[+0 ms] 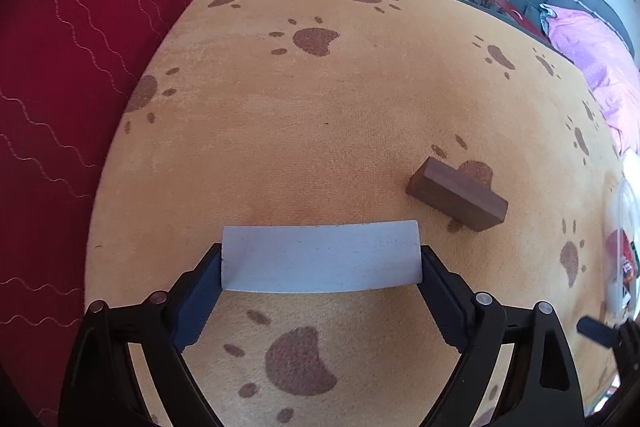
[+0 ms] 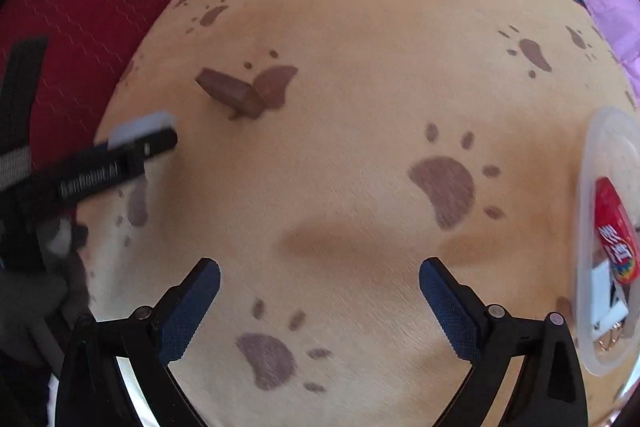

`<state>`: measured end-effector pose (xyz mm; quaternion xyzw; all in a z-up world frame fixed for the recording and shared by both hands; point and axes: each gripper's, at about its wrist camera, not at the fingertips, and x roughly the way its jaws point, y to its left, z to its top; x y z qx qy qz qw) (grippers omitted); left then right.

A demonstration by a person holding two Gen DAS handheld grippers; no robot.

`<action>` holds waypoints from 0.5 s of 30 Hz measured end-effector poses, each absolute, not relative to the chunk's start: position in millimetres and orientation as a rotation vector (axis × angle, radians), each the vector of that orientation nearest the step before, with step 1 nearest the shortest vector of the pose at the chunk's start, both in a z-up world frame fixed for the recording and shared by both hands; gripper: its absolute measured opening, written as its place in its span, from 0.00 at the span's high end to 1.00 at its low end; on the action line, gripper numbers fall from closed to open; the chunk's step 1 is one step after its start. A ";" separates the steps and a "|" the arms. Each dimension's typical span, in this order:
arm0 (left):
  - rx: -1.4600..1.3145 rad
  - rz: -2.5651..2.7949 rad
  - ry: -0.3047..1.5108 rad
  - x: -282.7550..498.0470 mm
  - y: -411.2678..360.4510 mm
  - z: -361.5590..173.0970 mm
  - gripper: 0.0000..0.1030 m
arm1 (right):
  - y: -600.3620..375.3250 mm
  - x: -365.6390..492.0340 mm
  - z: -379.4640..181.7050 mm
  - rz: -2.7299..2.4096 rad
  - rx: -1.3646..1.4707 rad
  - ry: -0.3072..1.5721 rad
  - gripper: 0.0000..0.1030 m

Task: Organize rigid objects
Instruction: 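Grasp the dark brown block with the right gripper while the left gripper holds the white block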

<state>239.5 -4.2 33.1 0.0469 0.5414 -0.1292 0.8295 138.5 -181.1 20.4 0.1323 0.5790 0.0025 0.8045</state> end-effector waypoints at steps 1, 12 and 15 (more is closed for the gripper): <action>0.103 -0.264 1.144 237.5 -0.7 34.4 0.11 | -180.3 145.0 21.4 0.015 0.311 1.237 0.02; 0.067 -0.151 1.126 210.5 51.0 42.3 0.11 | -161.7 208.5 30.4 0.066 0.478 1.212 0.04; 0.047 -0.125 1.135 202.3 63.3 40.3 0.11 | -155.4 222.7 30.5 0.070 0.511 1.222 0.06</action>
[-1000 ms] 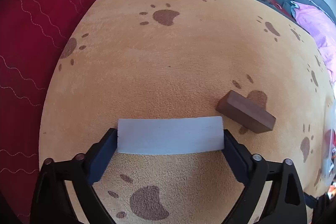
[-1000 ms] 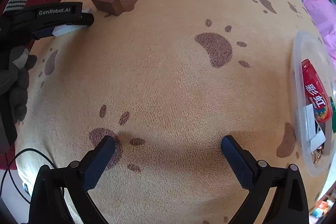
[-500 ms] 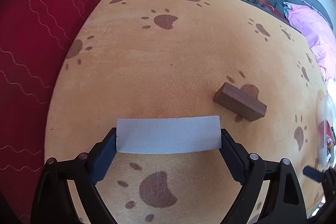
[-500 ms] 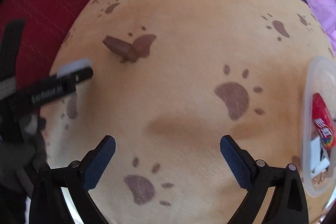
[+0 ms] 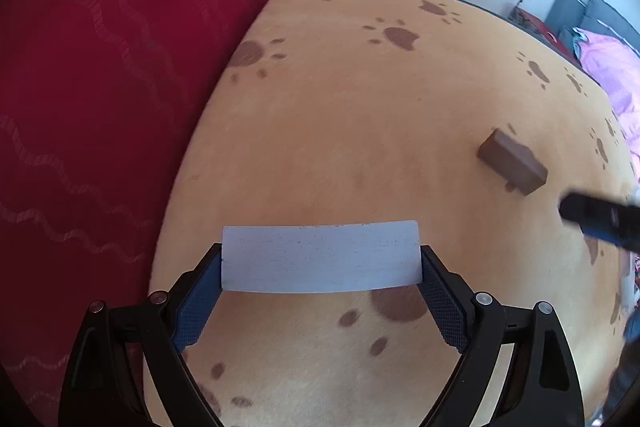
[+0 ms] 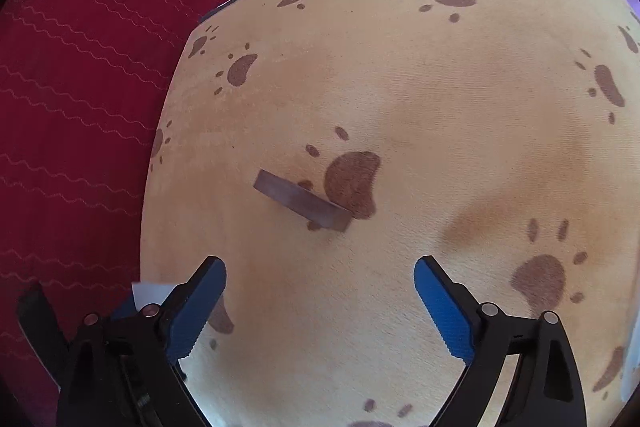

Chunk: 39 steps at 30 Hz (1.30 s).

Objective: Organize rigid objects

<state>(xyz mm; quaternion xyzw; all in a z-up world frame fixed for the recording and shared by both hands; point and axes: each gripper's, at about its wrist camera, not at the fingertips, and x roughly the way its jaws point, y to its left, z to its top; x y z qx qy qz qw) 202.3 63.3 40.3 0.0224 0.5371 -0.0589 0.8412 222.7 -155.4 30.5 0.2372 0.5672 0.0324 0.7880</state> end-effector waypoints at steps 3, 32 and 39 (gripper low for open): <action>0.045 -0.109 1.139 195.6 73.0 38.9 0.11 | -149.1 232.9 31.6 0.065 0.515 1.224 0.06; 0.017 -0.114 1.165 173.6 90.9 31.2 0.11 | -131.9 247.7 40.3 -0.013 0.344 1.192 0.54; 0.022 -0.129 1.161 171.5 80.4 34.4 0.11 | -128.6 219.6 44.3 0.090 0.283 1.200 0.55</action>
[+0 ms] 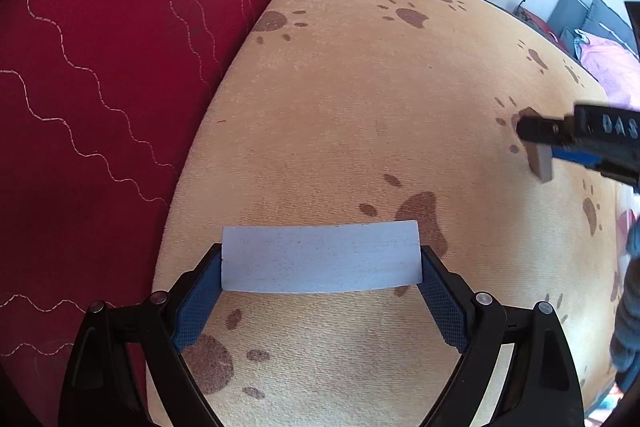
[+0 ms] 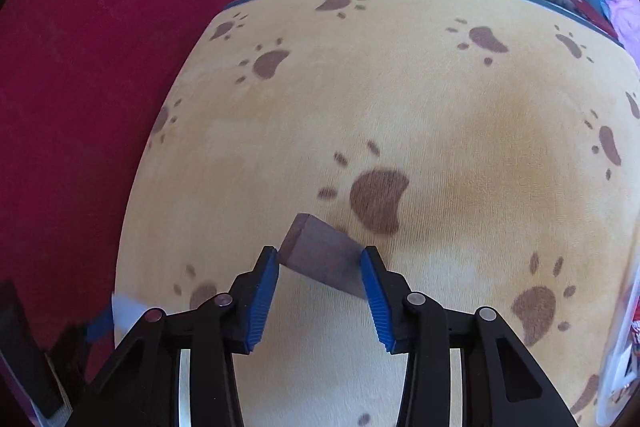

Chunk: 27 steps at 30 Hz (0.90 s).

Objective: Organize rigid objects

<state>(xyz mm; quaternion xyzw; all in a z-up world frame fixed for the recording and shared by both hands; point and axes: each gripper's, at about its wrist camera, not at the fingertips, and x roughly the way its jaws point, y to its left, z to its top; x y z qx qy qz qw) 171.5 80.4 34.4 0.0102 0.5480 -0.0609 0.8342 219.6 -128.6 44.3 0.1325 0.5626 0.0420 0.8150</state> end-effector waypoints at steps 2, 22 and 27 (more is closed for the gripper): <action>0.021 -0.131 1.159 170.1 78.2 35.4 0.11 | -130.4 209.3 40.7 0.131 0.298 1.223 0.54; 0.007 -0.117 1.160 154.8 83.6 36.9 0.11 | -114.8 201.0 34.3 0.203 0.186 1.232 0.29; 0.004 -0.110 1.156 150.4 87.6 38.6 0.11 | -101.5 210.2 25.3 0.171 0.146 1.247 0.29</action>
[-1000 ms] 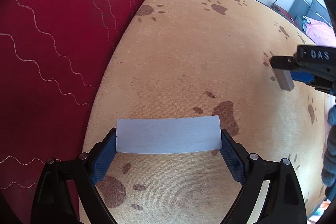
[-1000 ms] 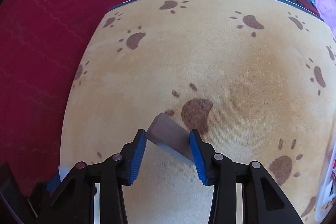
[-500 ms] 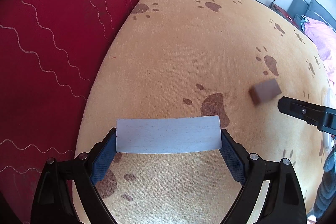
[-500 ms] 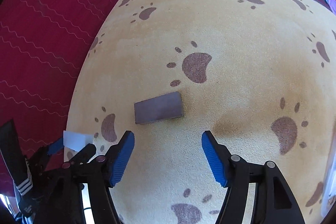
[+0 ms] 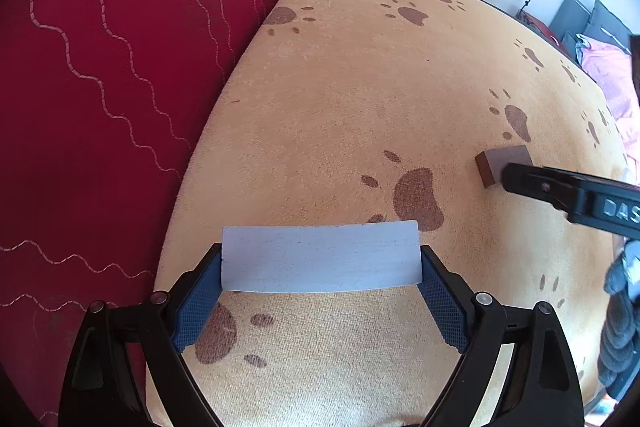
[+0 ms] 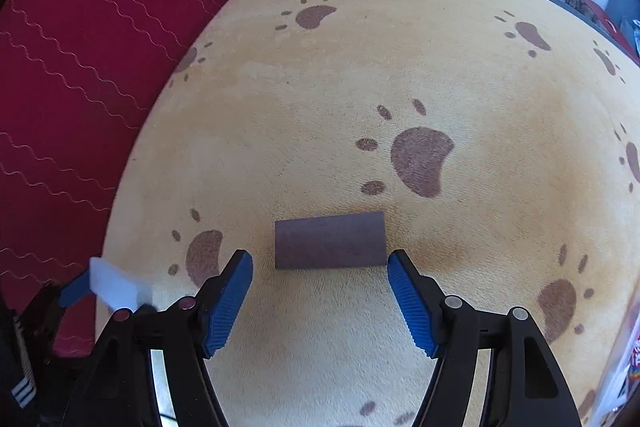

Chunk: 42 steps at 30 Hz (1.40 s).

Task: Organize rigid objects
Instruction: 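Carry the brown block to the bowl with the right gripper while the left gripper carries the white block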

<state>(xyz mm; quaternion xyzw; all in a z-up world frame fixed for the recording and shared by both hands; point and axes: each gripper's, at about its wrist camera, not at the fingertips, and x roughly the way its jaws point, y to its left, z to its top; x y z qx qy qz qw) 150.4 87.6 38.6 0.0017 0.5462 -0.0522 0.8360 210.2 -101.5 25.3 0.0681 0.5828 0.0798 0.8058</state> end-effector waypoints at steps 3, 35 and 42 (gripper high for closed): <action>0.003 -0.108 1.156 147.9 89.2 39.3 0.11 | -97.0 213.5 22.8 0.148 0.116 1.247 0.29; 0.090 -0.188 1.129 106.1 11.0 63.0 0.11 | -211.1 89.8 58.5 0.079 0.274 1.212 0.39; 0.129 -0.226 1.121 92.5 -25.3 70.9 0.11 | -239.8 67.5 68.1 0.068 0.306 1.191 0.39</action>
